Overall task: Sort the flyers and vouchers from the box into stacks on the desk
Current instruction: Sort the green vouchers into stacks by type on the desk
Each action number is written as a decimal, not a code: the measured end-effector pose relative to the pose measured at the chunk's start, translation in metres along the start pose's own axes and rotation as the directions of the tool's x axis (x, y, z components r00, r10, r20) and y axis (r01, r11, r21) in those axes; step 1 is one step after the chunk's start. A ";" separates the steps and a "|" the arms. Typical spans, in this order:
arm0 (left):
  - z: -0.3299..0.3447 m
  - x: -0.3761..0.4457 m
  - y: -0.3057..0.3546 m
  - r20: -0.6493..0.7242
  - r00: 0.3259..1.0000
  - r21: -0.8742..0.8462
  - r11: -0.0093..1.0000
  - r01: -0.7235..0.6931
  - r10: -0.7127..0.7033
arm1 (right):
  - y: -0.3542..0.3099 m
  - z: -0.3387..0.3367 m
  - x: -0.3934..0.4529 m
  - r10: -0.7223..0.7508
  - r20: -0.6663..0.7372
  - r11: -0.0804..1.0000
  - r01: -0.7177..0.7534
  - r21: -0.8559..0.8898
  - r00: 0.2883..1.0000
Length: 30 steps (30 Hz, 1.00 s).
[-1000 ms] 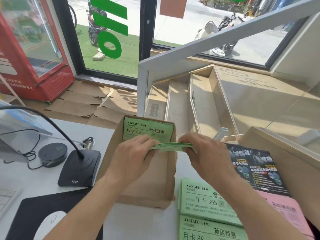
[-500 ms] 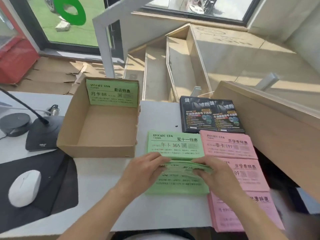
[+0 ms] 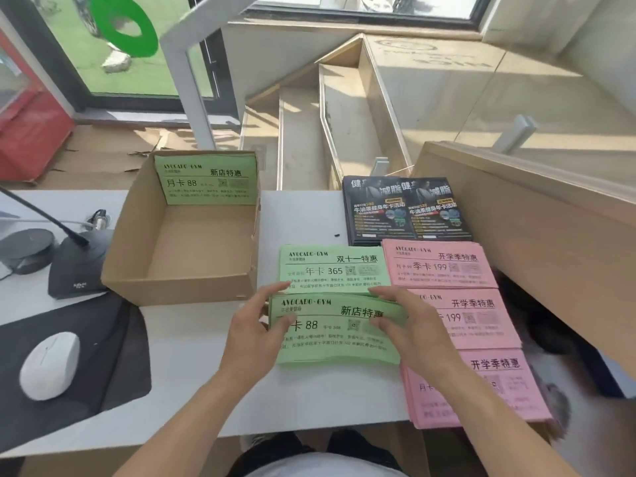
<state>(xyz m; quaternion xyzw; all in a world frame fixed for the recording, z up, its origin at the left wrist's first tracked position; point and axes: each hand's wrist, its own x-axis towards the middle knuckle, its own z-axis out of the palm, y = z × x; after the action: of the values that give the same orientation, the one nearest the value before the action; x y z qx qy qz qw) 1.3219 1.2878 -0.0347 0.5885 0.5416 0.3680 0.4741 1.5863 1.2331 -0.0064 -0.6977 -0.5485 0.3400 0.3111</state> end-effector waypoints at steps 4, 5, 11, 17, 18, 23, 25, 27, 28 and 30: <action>0.008 -0.003 -0.015 -0.083 0.996 0.188 0.981 0.040 -0.025 | 0.009 0.022 0.000 -0.085 -0.109 0.968 0.056 -0.244 0.990; 0.009 -0.003 -0.017 -0.106 0.993 0.197 0.978 0.075 -0.054 | 0.012 0.026 0.001 -0.120 -0.147 0.945 0.068 -0.319 0.982; 0.007 -0.014 -0.020 -0.051 0.964 0.101 0.959 0.264 -0.260 | 0.015 0.042 -0.014 -0.180 -0.093 0.889 0.121 -0.442 0.979; 0.023 -0.029 -0.022 0.070 0.938 0.131 0.936 0.327 -0.338 | 0.015 0.053 -0.028 -0.055 0.161 0.830 0.135 -0.542 0.985; 0.025 -0.029 -0.022 0.067 0.939 0.129 0.936 0.327 -0.337 | 0.015 0.053 -0.027 -0.050 0.152 0.830 0.126 -0.544 0.987; 0.028 -0.023 -0.022 0.082 0.938 0.140 0.936 0.323 -0.336 | 0.013 0.047 -0.019 -0.027 0.158 0.813 0.114 -0.571 0.987; 0.029 -0.020 -0.020 0.099 0.941 0.138 0.941 0.310 -0.325 | 0.013 0.045 -0.018 -0.019 0.159 0.819 0.107 -0.564 0.987; 0.029 -0.020 -0.018 0.115 0.942 0.146 0.943 0.299 -0.316 | 0.012 0.043 -0.019 -0.013 0.167 0.819 0.106 -0.564 0.986; 0.028 -0.019 -0.019 0.114 0.943 0.154 0.943 0.296 -0.314 | 0.011 0.043 -0.020 -0.011 0.167 0.818 0.106 -0.566 0.986; 0.026 -0.020 -0.020 0.096 0.949 0.178 0.943 0.280 -0.300 | 0.009 0.042 -0.021 -0.027 0.160 0.820 0.113 -0.561 0.987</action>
<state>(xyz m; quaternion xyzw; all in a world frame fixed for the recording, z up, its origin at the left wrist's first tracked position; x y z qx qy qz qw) 1.3377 1.2636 -0.0590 0.5602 0.6207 0.2121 0.5059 1.5535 1.2137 -0.0357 -0.7114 -0.6711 0.1995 0.0611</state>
